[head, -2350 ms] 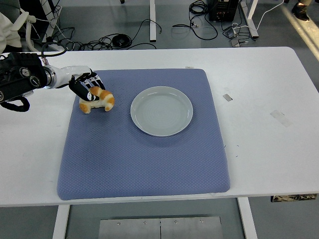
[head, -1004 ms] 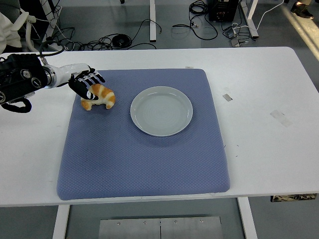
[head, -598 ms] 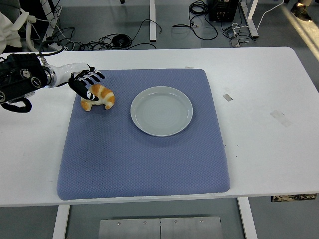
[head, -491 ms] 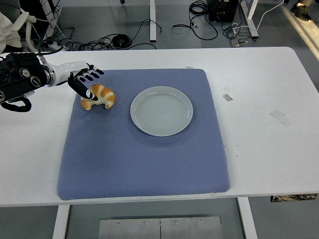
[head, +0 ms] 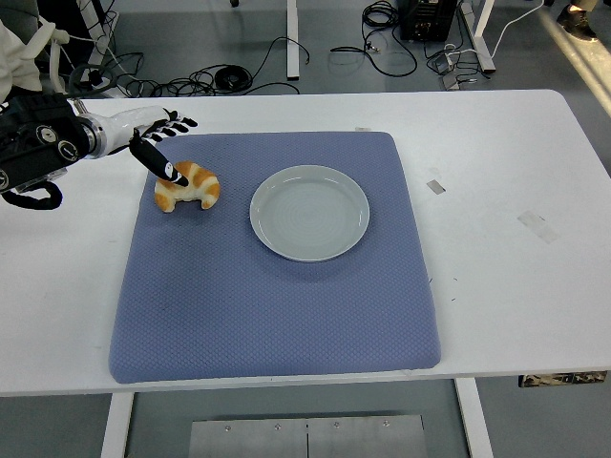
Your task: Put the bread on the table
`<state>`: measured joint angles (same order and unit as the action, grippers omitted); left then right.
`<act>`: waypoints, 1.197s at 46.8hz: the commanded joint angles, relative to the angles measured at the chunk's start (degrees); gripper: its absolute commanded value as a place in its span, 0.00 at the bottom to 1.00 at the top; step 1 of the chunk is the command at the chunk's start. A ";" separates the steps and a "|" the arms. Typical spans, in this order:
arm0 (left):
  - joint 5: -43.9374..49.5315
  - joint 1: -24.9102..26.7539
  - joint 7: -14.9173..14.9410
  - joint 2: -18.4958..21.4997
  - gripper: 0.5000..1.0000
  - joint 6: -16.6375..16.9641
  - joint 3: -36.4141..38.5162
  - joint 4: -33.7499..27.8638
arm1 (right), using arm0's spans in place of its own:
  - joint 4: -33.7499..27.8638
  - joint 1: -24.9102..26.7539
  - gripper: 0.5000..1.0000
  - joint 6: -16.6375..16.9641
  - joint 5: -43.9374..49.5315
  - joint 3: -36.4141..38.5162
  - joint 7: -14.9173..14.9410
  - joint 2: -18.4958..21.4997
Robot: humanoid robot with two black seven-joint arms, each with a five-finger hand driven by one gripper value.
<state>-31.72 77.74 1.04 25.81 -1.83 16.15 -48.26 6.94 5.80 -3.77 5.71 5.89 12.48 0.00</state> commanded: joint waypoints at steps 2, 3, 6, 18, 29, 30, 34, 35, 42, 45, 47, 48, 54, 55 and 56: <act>0.96 -1.01 -0.16 0.03 0.94 0.95 -1.46 0.01 | 0.00 0.00 1.00 -0.01 0.00 0.00 0.00 0.00; 1.48 -1.19 -0.16 0.03 0.94 1.12 -1.90 0.01 | 0.00 0.00 1.00 -0.01 0.00 0.00 0.00 0.00; 3.68 -1.80 -0.16 0.12 0.94 1.48 -3.13 0.01 | 0.00 0.00 1.00 -0.01 0.00 0.00 0.00 0.00; 6.50 -2.24 -0.34 1.44 0.96 1.57 -5.33 0.36 | 0.00 0.00 1.00 -0.01 0.00 0.00 0.00 0.00; 6.41 -2.51 -0.34 2.32 0.96 1.48 -7.88 2.82 | 0.00 0.00 1.00 0.08 0.00 0.00 0.00 0.00; 6.32 -2.51 -0.34 2.32 0.96 1.48 -7.97 2.82 | 0.00 0.00 1.00 -0.01 0.00 0.00 0.00 0.00; 6.41 -3.12 -0.43 2.58 0.96 1.48 -8.93 3.44 | 0.00 0.00 1.00 -0.01 0.00 0.00 0.00 0.00; 6.24 -3.21 -0.43 2.50 0.96 1.48 -9.46 3.44 | 0.00 0.00 1.00 -0.01 0.00 0.00 0.00 0.00; 6.58 -3.47 -0.16 2.32 0.96 2.88 -11.40 3.79 | 0.00 0.00 1.00 -0.01 0.00 0.00 0.00 0.00; 7.20 -3.47 -0.16 1.97 0.96 4.72 -12.45 5.01 | 0.00 0.00 1.00 -0.01 0.00 0.00 0.00 0.00; 8.16 -3.56 -0.16 1.53 0.96 5.43 -13.24 6.42 | 0.00 0.00 1.00 0.08 0.00 0.00 0.00 0.00; 8.69 -3.82 -0.16 1.18 0.97 5.43 -13.51 6.86 | 0.00 0.00 1.00 -0.01 0.00 0.00 0.00 0.00; 10.28 -5.23 -0.16 -0.41 0.96 5.78 -14.83 8.27 | 0.00 0.00 1.00 -0.01 0.00 0.00 0.00 0.00; 10.28 -5.32 -0.16 -0.41 0.96 5.78 -15.00 8.27 | 0.00 0.00 1.00 -0.01 0.00 0.00 0.00 0.00; 10.36 -5.32 -0.16 -0.41 0.96 5.87 -15.09 8.27 | 0.00 0.00 1.00 -0.01 0.00 0.00 0.00 0.00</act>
<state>-21.50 72.52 0.92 25.45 3.93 1.39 -40.08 6.94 5.81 -3.75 5.71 5.89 12.48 0.00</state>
